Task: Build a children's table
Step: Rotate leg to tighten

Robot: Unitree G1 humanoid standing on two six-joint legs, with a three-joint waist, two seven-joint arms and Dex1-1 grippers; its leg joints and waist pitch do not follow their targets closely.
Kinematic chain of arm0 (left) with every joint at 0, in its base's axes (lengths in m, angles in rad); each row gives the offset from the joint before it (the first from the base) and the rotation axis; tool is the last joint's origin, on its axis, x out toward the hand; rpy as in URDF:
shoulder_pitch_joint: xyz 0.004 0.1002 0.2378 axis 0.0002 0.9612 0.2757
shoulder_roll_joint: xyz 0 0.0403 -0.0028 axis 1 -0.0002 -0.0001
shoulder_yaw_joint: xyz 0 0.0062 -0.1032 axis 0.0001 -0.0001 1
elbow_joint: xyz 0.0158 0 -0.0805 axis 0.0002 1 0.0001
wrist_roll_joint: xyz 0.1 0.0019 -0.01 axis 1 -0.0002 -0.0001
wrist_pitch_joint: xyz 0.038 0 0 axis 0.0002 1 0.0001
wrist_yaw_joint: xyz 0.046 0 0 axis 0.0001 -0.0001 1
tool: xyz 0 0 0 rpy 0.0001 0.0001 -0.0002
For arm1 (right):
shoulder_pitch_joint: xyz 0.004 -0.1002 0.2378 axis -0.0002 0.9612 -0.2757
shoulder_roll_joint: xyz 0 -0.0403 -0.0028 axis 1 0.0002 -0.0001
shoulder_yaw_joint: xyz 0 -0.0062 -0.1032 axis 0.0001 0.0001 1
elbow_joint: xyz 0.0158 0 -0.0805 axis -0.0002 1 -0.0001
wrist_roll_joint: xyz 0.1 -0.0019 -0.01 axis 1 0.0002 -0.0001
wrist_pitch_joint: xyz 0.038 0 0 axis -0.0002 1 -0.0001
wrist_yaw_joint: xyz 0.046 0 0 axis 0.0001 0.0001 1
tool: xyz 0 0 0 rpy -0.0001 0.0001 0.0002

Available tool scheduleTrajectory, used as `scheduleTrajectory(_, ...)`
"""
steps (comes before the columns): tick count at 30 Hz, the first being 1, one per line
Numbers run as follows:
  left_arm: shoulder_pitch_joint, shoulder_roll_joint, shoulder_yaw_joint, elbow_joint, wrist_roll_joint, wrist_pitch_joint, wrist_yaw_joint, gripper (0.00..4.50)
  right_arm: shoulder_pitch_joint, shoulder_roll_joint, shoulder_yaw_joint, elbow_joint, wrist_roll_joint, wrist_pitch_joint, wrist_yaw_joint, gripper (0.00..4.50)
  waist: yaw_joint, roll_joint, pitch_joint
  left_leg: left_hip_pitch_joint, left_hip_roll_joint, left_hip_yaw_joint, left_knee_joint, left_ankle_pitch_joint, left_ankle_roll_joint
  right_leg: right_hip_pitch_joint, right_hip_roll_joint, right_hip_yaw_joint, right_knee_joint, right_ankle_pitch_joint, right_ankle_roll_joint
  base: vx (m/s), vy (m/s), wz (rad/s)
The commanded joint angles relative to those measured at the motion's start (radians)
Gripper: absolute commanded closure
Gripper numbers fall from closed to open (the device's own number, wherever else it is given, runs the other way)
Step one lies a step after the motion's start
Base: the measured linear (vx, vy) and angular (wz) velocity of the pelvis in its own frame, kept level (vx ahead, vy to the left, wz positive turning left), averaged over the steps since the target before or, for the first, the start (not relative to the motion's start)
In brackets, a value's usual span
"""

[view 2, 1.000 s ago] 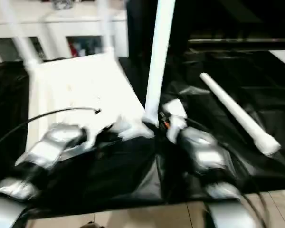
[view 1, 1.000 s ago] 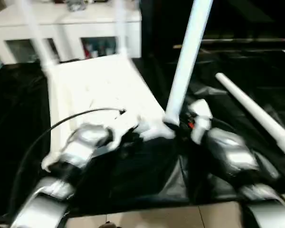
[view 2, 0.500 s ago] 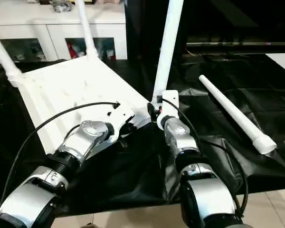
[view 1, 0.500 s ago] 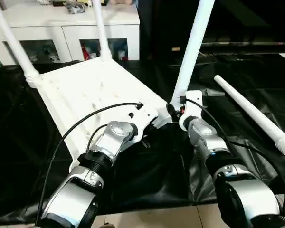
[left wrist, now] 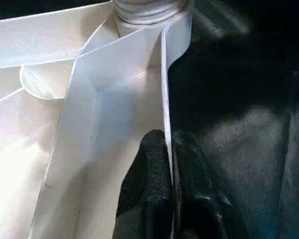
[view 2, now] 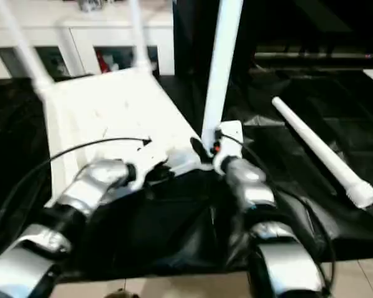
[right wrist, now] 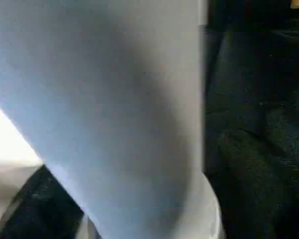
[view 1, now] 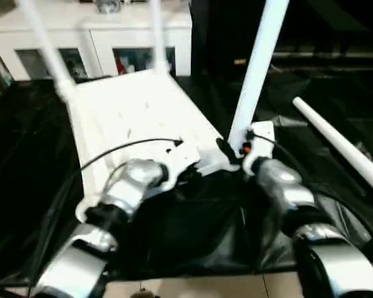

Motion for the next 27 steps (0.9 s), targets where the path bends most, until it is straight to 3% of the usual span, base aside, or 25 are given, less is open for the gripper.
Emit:
scheduleTrajectory(1,0.017,0.023,0.006,-0.046,-0.044,-0.086,-0.048,4.50,0.060,-0.048,0.044,-0.116,0.010,0.043,0.130,0.05,0.002,-0.012,-0.066,0.007,0.027,-0.004,-0.055,-0.158,0.081,0.052,-0.056,0.047,-0.072,-0.124,-0.190,0.000,0.000,0.00)
scheduleTrajectory(2,0.017,0.023,0.006,-0.046,-0.044,-0.086,-0.048,4.50,0.060,-0.048,0.044,-0.116,0.010,0.043,0.130,0.05,0.002,-0.012,-0.069,0.006,0.029,-0.004,-0.054,-0.145,0.084,0.053,-0.057,0.049,-0.066,-0.099,-0.193,0.000,0.000,0.00)
scheduleTrajectory(3,0.029,0.051,0.008,-0.065,-0.057,-0.112,-0.093,4.50,0.110,-0.093,0.070,-0.190,0.014,0.061,0.210,0.05,0.004,-0.008,-0.069,0.004,0.026,-0.005,-0.053,-0.132,0.091,0.054,-0.055,0.047,-0.065,-0.078,-0.200,0.000,0.000,0.00)
scheduleTrajectory(4,0.032,0.059,0.010,-0.071,-0.062,-0.117,-0.106,4.50,0.123,-0.106,0.076,-0.208,0.016,0.064,0.230,0.05,0.007,-0.009,-0.072,0.006,0.030,-0.004,-0.050,-0.129,0.092,0.052,-0.057,0.047,-0.062,-0.064,-0.202,0.000,0.000,0.00)
scheduleTrajectory(5,0.045,0.091,0.021,-0.097,-0.090,-0.133,-0.167,4.50,0.180,-0.163,0.096,-0.286,0.027,0.088,0.323,0.05,0.010,-0.011,-0.069,0.001,0.026,-0.001,-0.048,-0.134,0.098,0.054,-0.055,0.046,-0.064,-0.066,-0.207,0.000,0.000,0.00)
scheduleTrajectory(6,0.045,0.091,0.021,-0.097,-0.090,-0.133,-0.167,4.05,0.180,-0.163,0.096,-0.286,0.027,0.088,0.323,0.00,0.011,-0.011,-0.070,0.002,0.029,0.000,-0.047,-0.137,0.101,0.051,-0.056,0.048,-0.063,-0.069,-0.203,0.000,0.000,0.00)
scheduleTrajectory(7,0.046,0.103,0.032,-0.112,-0.114,-0.118,-0.209,3.94,0.199,-0.189,0.098,-0.304,0.030,0.097,0.357,0.00,0.010,-0.004,-0.068,0.000,0.028,-0.001,-0.049,-0.145,0.101,0.050,-0.056,0.046,-0.063,-0.087,-0.207,0.000,0.000,0.00)
scheduleTrajectory(8,0.044,0.109,0.039,-0.121,-0.131,-0.104,-0.239,3.94,0.212,-0.204,0.099,-0.318,0.033,0.105,0.379,0.00,0.010,-0.005,-0.068,0.003,0.029,0.000,-0.049,-0.158,0.092,0.046,-0.057,0.047,-0.067,-0.110,-0.213,0.000,0.000,0.00)
scheduleTrajectory(10,0.038,0.109,0.039,-0.116,-0.127,-0.115,-0.236,3.86,0.215,-0.210,0.098,-0.318,0.032,0.107,0.388,0.00,0.010,-0.002,-0.067,0.004,0.033,-0.001,-0.050,-0.168,0.081,0.046,-0.058,0.048,-0.066,-0.117,-0.224,0.000,0.000,0.00)
scheduleTrajectory(14,0.025,0.096,0.028,-0.086,-0.111,-0.138,-0.226,3.54,0.227,-0.213,0.103,-0.355,0.028,0.133,0.391,0.00,0.009,-0.006,-0.064,0.007,0.032,-0.001,-0.053,-0.209,0.061,0.044,-0.057,0.050,-0.071,-0.155,-0.212,0.000,0.000,0.00)
scheduleTrajectory(17,0.017,0.085,0.021,-0.066,-0.113,-0.143,-0.228,3.54,0.239,-0.217,0.110,-0.395,0.031,0.158,0.397,0.00,0.011,-0.011,-0.065,0.004,0.030,0.000,-0.051,-0.184,0.064,0.046,-0.058,0.051,-0.070,-0.149,-0.200,0.000,0.000,0.00)
scheduleTrajectory(25,-0.021,0.069,0.020,0.008,-0.103,-0.154,-0.212,3.54,0.248,-0.226,0.110,-0.426,0.029,0.178,0.412,0.00,0.014,-0.010,-0.067,0.003,0.029,-0.001,-0.048,-0.164,0.069,0.047,-0.057,0.050,-0.067,-0.121,-0.204,0.000,0.000,0.00)
scheduleTrajectory(27,-0.027,0.065,0.022,0.014,-0.103,-0.155,-0.209,3.26,0.252,-0.227,0.109,-0.437,0.029,0.185,0.411,0.00,0.014,-0.009,-0.067,0.004,0.029,-0.001,-0.047,-0.160,0.071,0.047,-0.057,0.050,-0.066,-0.109,-0.207,0.000,0.000,0.00)
